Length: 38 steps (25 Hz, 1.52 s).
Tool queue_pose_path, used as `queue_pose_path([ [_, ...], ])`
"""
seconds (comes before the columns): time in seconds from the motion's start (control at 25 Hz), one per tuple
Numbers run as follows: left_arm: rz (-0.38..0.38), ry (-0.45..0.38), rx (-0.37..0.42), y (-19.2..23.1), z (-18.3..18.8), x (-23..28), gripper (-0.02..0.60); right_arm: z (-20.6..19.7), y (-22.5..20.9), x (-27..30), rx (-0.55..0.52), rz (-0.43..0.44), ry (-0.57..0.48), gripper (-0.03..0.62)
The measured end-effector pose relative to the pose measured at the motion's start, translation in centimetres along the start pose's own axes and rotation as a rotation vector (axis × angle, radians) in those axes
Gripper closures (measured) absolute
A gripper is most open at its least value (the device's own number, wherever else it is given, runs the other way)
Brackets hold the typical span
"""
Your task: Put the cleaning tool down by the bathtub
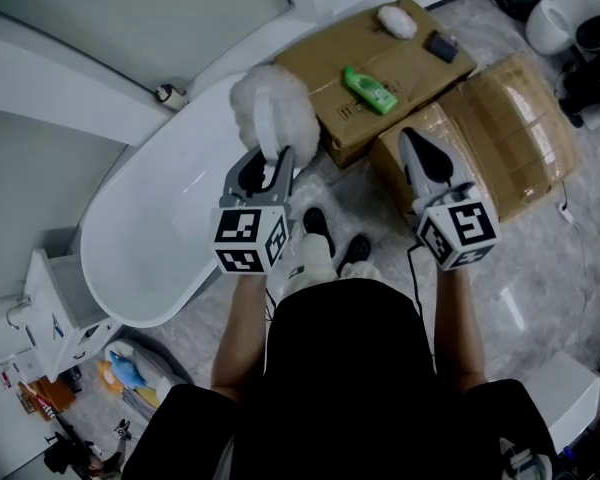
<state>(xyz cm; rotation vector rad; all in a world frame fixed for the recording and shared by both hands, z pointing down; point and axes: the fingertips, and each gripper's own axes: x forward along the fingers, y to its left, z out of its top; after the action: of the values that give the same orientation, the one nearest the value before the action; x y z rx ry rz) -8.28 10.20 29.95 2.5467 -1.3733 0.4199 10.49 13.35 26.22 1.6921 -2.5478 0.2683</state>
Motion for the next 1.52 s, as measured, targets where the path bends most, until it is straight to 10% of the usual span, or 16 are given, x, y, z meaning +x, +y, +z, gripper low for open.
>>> queue_pose_path([
  [1.52, -0.120, 0.083, -0.033, 14.1, 4.6, 21.8, 0.481, 3.5, -7.9, 21.6, 0.013, -0.128, 0.062, 0.585],
])
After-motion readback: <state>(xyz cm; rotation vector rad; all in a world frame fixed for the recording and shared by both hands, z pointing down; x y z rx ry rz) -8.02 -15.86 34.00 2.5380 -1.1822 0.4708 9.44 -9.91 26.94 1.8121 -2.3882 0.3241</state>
